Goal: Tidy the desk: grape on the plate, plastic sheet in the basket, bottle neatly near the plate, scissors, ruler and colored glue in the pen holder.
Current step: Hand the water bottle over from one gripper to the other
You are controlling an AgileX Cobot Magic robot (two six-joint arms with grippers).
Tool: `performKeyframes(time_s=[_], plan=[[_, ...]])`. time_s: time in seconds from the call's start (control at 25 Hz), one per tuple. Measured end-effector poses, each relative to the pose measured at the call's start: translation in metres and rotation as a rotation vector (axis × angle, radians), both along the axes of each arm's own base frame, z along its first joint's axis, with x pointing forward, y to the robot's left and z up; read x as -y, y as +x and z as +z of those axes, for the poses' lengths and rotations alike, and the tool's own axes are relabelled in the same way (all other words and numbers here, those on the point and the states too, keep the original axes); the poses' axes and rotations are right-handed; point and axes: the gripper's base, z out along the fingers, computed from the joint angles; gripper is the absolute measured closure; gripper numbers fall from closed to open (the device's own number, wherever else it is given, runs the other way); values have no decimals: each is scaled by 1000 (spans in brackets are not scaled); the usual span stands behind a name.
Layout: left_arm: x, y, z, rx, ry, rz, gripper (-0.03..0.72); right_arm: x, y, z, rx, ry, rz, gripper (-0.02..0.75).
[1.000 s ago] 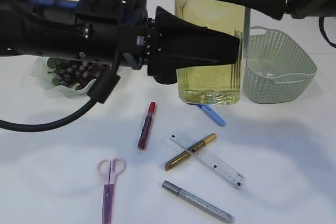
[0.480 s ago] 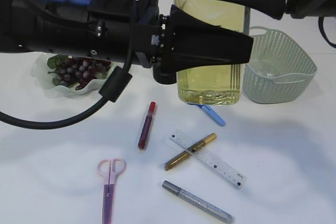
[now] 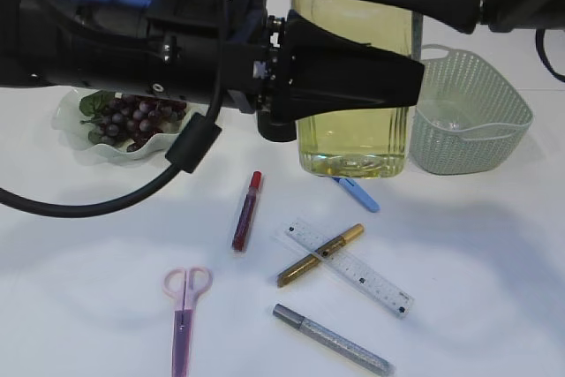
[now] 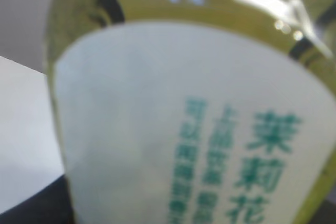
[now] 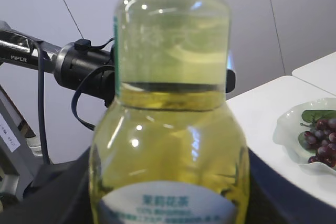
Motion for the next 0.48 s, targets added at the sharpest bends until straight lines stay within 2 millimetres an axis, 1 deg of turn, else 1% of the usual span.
performKeyframes(time_s=[0.12,0.2,0.28,0.32,0.36,0.48], plan=[[0,0,0,15,-6,1,227,0,0,0,4,-1,0,262],[0,0,0,21,-7,3,236,0,0,0,6,-2,0,209],[0,1,1,27,-9,4,248,0,0,0,8,-2,0,130],[1,0,0,29,-6,2,249,0,0,1,5,15,-5,104],[2,0,-2,33,5,-6,250,0,1,4,7,34,-10,91],[2,-1,-7,40,31,-15,250,0,1,7,6,61,-16,85]])
